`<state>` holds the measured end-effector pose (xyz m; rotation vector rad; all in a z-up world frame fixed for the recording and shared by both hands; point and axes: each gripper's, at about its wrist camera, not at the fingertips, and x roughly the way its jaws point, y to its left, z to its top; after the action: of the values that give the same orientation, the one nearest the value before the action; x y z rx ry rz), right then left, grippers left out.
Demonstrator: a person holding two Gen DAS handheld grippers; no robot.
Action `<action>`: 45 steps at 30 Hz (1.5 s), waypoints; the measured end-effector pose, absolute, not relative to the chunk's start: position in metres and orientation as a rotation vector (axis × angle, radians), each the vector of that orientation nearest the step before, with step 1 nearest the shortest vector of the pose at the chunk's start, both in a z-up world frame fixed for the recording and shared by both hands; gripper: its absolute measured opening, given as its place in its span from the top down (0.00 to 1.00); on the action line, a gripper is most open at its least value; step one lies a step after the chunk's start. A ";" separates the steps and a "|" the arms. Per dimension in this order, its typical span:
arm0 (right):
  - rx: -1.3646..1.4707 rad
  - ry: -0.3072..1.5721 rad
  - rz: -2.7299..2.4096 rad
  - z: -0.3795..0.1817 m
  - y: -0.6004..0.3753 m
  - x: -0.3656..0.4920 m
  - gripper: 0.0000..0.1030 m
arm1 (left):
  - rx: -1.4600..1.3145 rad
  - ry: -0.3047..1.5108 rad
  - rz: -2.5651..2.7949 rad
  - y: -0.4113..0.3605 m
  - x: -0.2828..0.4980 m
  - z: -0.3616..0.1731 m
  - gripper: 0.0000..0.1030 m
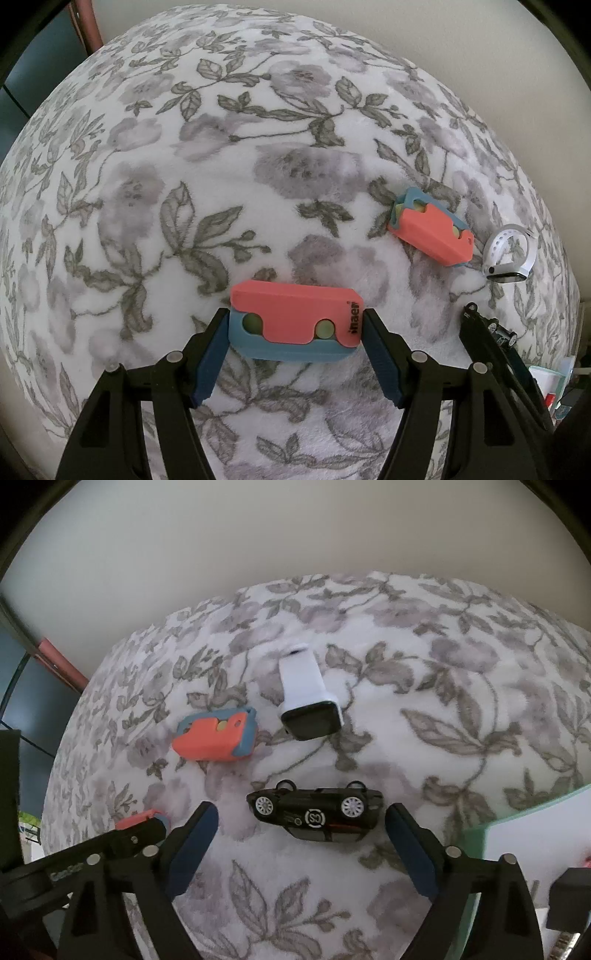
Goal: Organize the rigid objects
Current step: 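Grasp the coral-and-blue case with the left gripper while the right grasps the black toy car, then carry the coral case with the left gripper while the right carries the black car over the tray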
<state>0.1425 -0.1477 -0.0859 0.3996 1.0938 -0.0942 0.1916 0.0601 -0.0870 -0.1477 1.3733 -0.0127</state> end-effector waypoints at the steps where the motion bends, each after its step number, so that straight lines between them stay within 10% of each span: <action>1: 0.383 1.091 -0.107 -0.086 -0.146 0.144 0.11 | -0.145 1.373 -0.012 0.060 0.192 -0.087 0.31; 5: 0.355 1.074 -0.116 -0.086 -0.143 0.147 0.24 | -0.136 1.369 -0.010 0.056 0.194 -0.086 0.31; 45: 0.449 0.940 -0.361 0.021 -0.267 0.058 0.24 | -0.059 1.142 -0.410 -0.071 0.137 0.041 0.31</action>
<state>0.0578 -0.2671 0.0206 0.4492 0.9395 -0.3611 0.1368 -0.0706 0.0411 -0.0590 1.1416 -0.4099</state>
